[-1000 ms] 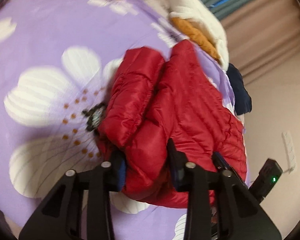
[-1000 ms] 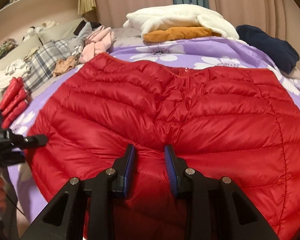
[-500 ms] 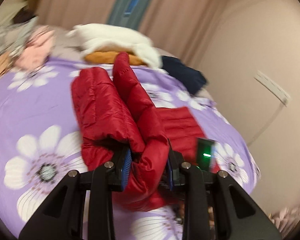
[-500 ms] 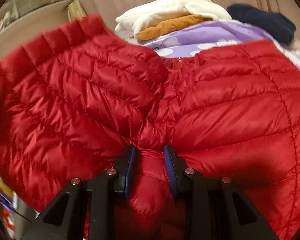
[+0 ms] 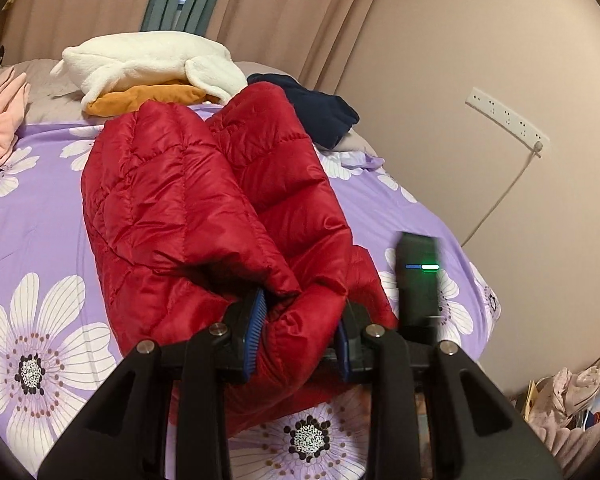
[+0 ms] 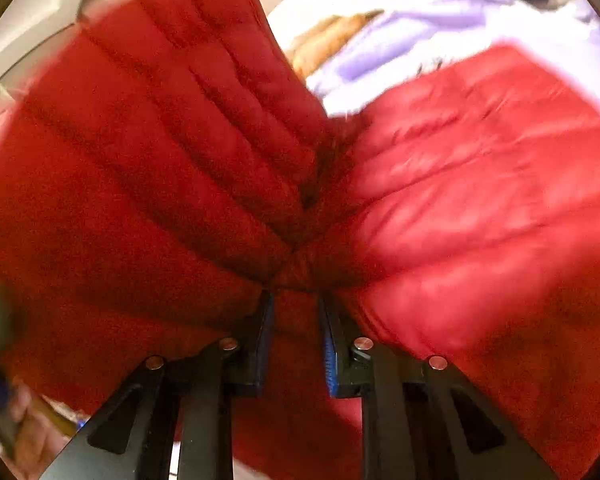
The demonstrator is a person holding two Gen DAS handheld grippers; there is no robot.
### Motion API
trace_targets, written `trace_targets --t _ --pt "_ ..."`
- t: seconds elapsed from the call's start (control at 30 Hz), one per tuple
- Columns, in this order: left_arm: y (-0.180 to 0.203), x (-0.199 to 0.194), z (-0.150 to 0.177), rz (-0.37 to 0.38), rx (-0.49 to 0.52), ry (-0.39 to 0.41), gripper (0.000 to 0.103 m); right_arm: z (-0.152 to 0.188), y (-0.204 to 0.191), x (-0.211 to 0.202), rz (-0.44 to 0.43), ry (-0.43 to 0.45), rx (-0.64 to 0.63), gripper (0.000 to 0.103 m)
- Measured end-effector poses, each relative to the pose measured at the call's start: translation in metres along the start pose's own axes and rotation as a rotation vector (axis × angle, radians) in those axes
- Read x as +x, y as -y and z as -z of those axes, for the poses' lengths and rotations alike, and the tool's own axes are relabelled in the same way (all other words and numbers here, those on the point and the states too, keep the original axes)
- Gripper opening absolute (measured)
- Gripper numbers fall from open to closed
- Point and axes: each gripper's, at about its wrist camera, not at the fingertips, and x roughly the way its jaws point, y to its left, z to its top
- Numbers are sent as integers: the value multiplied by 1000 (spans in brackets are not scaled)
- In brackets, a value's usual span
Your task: Fold large clothes
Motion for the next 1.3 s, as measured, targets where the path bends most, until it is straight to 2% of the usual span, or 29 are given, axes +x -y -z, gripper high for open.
trace_targets --t 0.2,0.3,0.4,0.53,0.63,0.7,0.83,0.87,0.9,0.97,1.0,1.1,1.23,1.3 --pt "25 12 6 0 60 -19 29 15 24 -66 132 94 7 20" --pt "40 23 8 4 111 -40 29 24 37 -88 151 127 38 20" --pt "48 37 9 16 137 -66 29 30 53 -94 132 136 102 20" --pt "57 58 14 17 182 -113 29 32 77 -83 73 111 188 20" --pt "53 79 20 22 176 -177 29 36 86 -72 46 102 213 20" --pt "48 93 23 30 157 -219 29 38 94 -71 14 102 241 19" --pt "48 98 27 25 172 -239 29 39 105 -82 -85 118 345 20" --pt "49 96 28 26 185 -239 29 41 107 -88 -125 141 369 28" --pt "50 95 28 28 195 -239 29 42 109 -96 -170 170 381 43" --pt "52 95 29 28 207 -243 29 40 107 -106 -244 206 381 63" --pt "52 96 29 27 210 -244 29 39 106 -108 -272 209 376 69" --pt "53 96 32 25 219 -245 29 29 93 -105 -329 198 353 77" --pt "53 93 35 27 232 -248 29 4 73 -82 -309 128 288 82" --pt "52 92 36 27 236 -249 29 6 65 -87 -315 98 253 82"
